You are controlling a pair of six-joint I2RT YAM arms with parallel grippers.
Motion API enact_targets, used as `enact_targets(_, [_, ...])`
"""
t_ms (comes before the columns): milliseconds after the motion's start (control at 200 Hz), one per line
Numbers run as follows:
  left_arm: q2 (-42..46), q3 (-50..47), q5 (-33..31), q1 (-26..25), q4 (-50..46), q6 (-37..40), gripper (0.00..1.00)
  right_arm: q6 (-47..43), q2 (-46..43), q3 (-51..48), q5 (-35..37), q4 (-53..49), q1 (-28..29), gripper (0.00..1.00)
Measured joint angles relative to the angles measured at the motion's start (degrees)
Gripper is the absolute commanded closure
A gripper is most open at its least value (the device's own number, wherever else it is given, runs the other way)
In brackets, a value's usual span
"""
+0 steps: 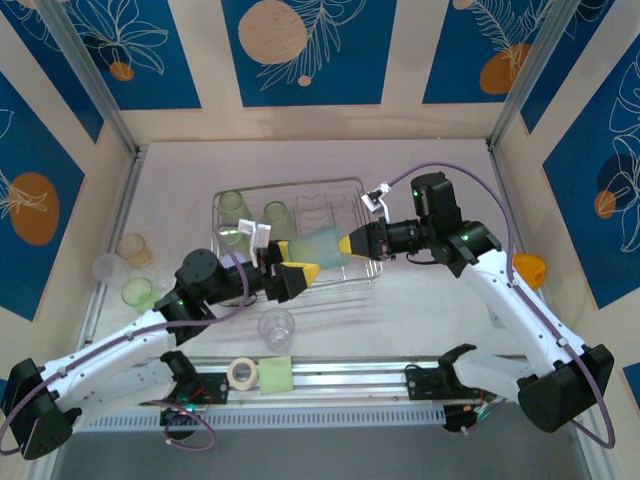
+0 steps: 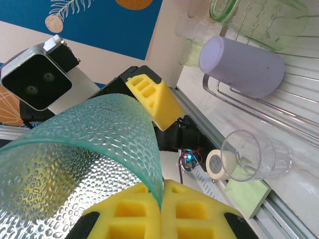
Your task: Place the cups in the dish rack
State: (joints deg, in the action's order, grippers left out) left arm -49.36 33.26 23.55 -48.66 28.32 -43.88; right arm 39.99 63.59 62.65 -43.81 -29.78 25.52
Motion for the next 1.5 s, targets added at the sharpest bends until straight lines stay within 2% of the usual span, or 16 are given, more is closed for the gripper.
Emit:
enact_targets(245, [-0.31, -1.27, -1.38, 0.0, 1.03, -0.96, 0.17, 0.09, 0.02, -1.7, -0.46, 1.11, 0.0, 1.0])
enact_targets(430, [-1.51, -1.31, -2.05, 0.11, 2.32, -1.77, 0.34, 0.22, 0.79, -1.7, -1.18, 1.51, 0.0, 1.0])
enact_targets(475, [-1.51, -1.31, -2.27, 0.15, 2.32, -1.86, 0.36, 0.22, 1.14, -1.7, -1.38, 1.51, -0.02, 0.93])
enact_targets(580, [-1.79, -1.36, -2.58, 0.13, 2.43, -2.12, 0.38, 0.02, 1.55, -1.7, -1.14, 1.6, 0.02, 0.65])
enact_targets(695, [-1.9, -1.33, -2.67, -0.07, 2.19, -2.12, 0.4, 0.52, 2.05, -1.86, -0.04, 1.4, 0.37, 0.47])
enact_targets(785, [-1.33, -0.83, -3.52, -0.13, -1.03, -2.1, 0.42, -0.13, 1.92, -1.92, 1.11, 0.72, 0.11, 0.4])
enact_targets(891, [0.07, 2.21, -6.51, -0.2, -11.65, -1.18, 0.47, -1.18, 1.51, -1.84, 4.7, -1.81, -0.44, 0.39])
enact_targets(936, [0.35, 5.03, -8.72, -0.24, -18.53, -0.42, 0.55, -1.97, 1.09, -1.57, 8.07, -3.96, -0.61, 0.39])
enact_targets(1046, [-0.68, 15.63, -18.18, -0.26, -38.97, 0.87, 0.68, -3.69, -1.64, -1.03, 20.65, -9.31, -0.61, 0.39])
enact_targets(1096, [-2.49, 21.29, -22.99, -0.26, -48.04, 0.92, 0.7, -4.24, -3.87, -1.16, 26.03, -11.26, -0.63, 0.39])
enact_targets(1186, [-8.72, 31.8, -30.56, -0.26, -62.9, 1.86, 0.71, -5.03, -8.74, -2.38, 32.39, -12.72, -1.29, 0.39])
enact_targets(1291, [-17.53, 40.48, -37.0, -0.26, -74.77, 3.48, 0.76, -5.66, -12.85, -4.42, 36.37, -14.03, -2.38, 0.39])
enact_targets(1501, [-34.51, 50.82, -47.28, -0.26, -90.29, 6.91, 0.76, -7.04, -13.57, -6.54, 39.89, -16.79, -3.72, 0.38])
